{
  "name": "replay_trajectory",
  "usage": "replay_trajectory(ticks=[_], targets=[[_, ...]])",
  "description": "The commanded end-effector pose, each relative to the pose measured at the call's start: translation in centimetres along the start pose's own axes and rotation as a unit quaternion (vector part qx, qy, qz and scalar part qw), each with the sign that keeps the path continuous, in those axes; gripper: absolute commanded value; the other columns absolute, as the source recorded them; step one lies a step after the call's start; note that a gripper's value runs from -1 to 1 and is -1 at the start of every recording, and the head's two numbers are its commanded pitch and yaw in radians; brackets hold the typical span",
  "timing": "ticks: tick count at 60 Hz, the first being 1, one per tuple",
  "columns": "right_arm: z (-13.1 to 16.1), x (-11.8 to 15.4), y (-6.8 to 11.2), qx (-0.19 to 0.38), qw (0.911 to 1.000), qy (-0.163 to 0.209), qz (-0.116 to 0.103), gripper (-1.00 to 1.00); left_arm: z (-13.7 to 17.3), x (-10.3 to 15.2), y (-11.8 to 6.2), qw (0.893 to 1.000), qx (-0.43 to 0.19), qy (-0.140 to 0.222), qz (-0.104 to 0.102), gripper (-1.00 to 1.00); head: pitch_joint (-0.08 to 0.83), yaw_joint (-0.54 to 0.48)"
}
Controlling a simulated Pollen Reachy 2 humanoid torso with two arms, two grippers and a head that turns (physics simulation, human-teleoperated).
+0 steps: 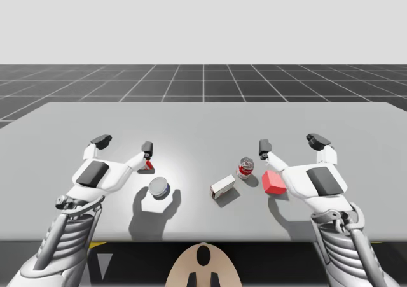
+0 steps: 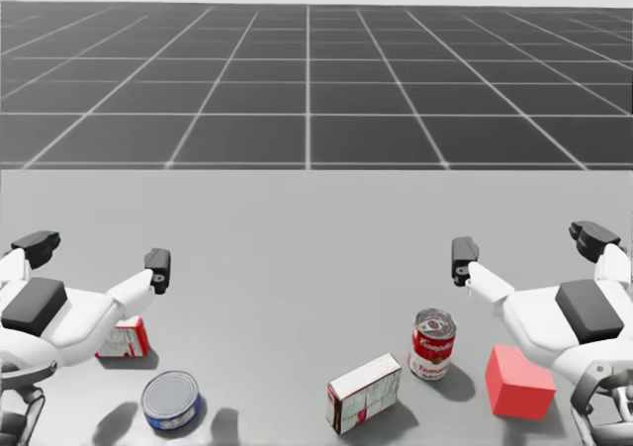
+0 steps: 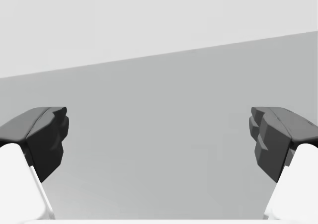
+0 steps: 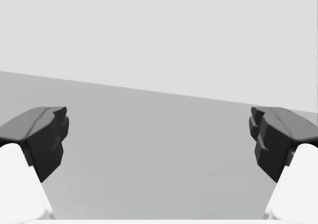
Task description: Find the red cube and pick it up.
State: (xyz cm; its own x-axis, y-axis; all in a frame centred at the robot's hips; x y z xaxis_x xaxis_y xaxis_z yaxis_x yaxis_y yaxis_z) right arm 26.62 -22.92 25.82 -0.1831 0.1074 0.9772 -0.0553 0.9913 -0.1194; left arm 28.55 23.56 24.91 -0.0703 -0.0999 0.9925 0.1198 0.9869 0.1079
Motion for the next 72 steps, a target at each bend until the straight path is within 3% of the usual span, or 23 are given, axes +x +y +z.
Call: replay_trajectory(ticks=[1,8,39,60,70,72], targets=[[0.0,0.0,0.1,-0.001,1.0000,0.000,-0.002,-1.00,0.0,0.0,0.0,1.000,0.001,-0.001,0.000,-1.00,0.456,-0.03],[0.0,0.0,0.1,-0.001,1.0000,0.001,-0.002,-1.00,0.0,0.1,0.1,1.000,0.001,-0.001,0.000,-1.00,0.527,-0.07],[-0.1,-0.1,0.1,-0.004,1.0000,0.000,-0.002,-1.00,0.1,0.2,0.1,1.000,-0.004,-0.002,0.007,-1.00,0.689,-0.34],[-0.1,0.1,0.2,-0.006,0.9999,-0.002,-0.009,-1.00,0.1,0.2,0.1,1.000,-0.004,0.000,0.011,-1.00,0.703,-0.38],[1.9,1.6,0.2,-0.030,0.9995,-0.001,-0.007,-1.00,0.1,0.2,0.1,1.000,-0.001,0.001,0.013,-1.00,0.693,-0.38],[2.5,1.8,0.1,-0.021,0.9996,-0.002,-0.016,-1.00,0.1,0.2,0.1,1.000,-0.001,0.001,0.013,-1.00,0.694,-0.39]])
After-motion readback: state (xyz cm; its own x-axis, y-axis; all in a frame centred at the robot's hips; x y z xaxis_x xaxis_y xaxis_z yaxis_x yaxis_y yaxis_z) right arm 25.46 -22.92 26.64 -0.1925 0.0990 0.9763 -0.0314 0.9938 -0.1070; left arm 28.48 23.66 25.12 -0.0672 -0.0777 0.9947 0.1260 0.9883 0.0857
